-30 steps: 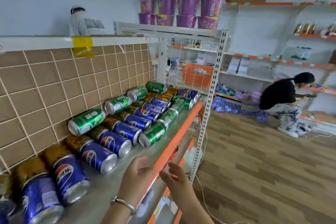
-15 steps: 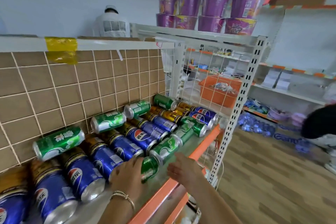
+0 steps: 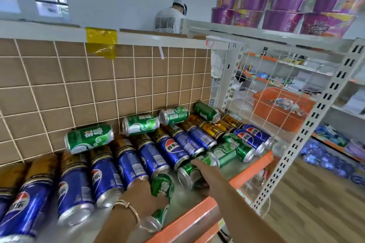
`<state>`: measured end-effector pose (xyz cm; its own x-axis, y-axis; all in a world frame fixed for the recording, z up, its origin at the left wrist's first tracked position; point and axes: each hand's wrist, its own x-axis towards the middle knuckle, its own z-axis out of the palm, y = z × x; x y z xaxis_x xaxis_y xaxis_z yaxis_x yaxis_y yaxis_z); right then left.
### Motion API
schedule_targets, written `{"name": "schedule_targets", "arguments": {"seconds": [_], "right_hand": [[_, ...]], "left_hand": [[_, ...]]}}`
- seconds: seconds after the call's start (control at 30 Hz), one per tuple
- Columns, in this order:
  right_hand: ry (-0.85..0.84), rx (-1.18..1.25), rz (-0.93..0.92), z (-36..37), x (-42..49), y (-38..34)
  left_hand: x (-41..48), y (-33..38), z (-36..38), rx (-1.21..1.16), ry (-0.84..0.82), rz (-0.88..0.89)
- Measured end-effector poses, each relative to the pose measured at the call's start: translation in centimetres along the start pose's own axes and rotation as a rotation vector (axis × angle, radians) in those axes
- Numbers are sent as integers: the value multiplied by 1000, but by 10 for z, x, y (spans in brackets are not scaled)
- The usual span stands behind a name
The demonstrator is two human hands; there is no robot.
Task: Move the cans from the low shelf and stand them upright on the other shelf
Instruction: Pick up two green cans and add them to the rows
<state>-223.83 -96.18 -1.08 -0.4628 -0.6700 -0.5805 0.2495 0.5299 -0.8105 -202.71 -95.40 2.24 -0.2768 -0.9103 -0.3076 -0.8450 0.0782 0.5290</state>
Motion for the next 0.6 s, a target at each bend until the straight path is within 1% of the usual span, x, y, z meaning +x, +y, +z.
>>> {"name": "schedule_targets", "arguments": {"seconds": [0.03,0.1,0.27,0.37,0.47,0.6], "right_hand": [[-25,-3,8,0,-9,-3],[-81,-11,-20,-4,-20,-5],[-205,55,-207,-13,-42,2],[-329,50,-276,-19,-53,4],[-441,113,-239,-20,-57,10],[-564,204,-147,-10,-72,11]], "left_hand": [[-1,1,1,-60,-45,-18],[-3,1,6,-173,-78,-37],[0,-4,3,-449,-163,-80],[-4,-3,6,-759,-192,-98],[-14,6,15,-1022,-158,-74],[-22,6,12,-1185,-116,-48]]}}
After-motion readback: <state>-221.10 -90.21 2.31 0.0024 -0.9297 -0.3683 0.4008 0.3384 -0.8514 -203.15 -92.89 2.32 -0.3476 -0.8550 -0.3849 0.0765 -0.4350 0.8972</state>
